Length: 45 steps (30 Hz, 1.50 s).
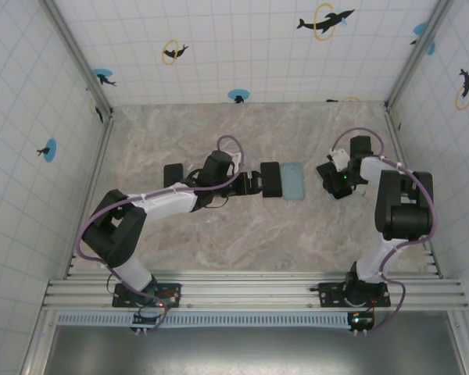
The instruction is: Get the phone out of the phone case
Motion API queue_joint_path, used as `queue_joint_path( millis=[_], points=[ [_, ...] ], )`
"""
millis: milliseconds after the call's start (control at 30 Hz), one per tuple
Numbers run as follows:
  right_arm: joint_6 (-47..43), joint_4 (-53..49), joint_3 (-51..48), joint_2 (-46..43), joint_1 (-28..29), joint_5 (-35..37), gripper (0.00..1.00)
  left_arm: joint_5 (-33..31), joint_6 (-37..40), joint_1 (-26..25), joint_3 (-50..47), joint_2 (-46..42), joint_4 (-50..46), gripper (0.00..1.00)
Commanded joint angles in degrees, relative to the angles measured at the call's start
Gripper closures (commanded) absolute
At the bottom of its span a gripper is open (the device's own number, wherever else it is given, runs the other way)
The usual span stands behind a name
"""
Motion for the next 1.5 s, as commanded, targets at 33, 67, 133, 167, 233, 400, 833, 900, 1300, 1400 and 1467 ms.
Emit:
queue_joint_path(
  millis=[33,67,133,167,233,400,833,900,1300,1400,1467],
  points=[
    [-0.8,-4.6,-2.5,0.6,-0.4,2.8,0.18,1.5,-0.2,0.5,0.7,-0.9,0.5,0.02],
    [-0.5,-4.6,-2.6,0.7,-0.4,2.5,0.20,1.6,-0.3,0.5,0.7,-0.9,0.6,0.02],
    [0.0,-5.1,-3.0,1.1,-0.4,2.2,0.26,1.8,-0.2,0.5,1.0,-0.7,0.5,0.03],
    [0.2,-5.2,-3.1,1.1,-0.4,2.2,0.29,1.9,-0.3,0.5,0.9,-0.6,0.4,0.03],
    [1.0,-4.7,-3.5,0.5,-0.4,1.9,0.36,1.9,-0.3,0.5,1.1,-0.5,0.4,0.03],
    [2.8,-3.4,-3.5,-2.4,-0.3,1.7,0.44,2.5,-1.0,0.5,1.7,0.3,1.4,0.03],
    [16.6,10.5,-11.5,-19.0,1.2,-11.5,0.53,3.2,-9.3,-1.5,6.4,5.8,12.4,0.07],
    [19.2,12.2,-12.7,-21.0,2.4,-12.9,0.53,2.9,-10.5,-2.1,8.1,7.2,13.8,0.08],
    [29.4,17.5,-17.1,-28.8,11.6,-13.4,0.54,-0.5,-14.4,-5.4,18.2,16.0,15.4,0.21],
    [30.4,17.6,-17.3,-29.6,13.5,-13.0,0.54,-1.1,-14.8,-5.9,20.1,17.6,14.9,0.24],
    [30.9,17.6,-17.3,-29.9,14.4,-12.7,0.54,-1.5,-14.7,-6.1,21.2,18.5,13.9,0.27]
  ],
)
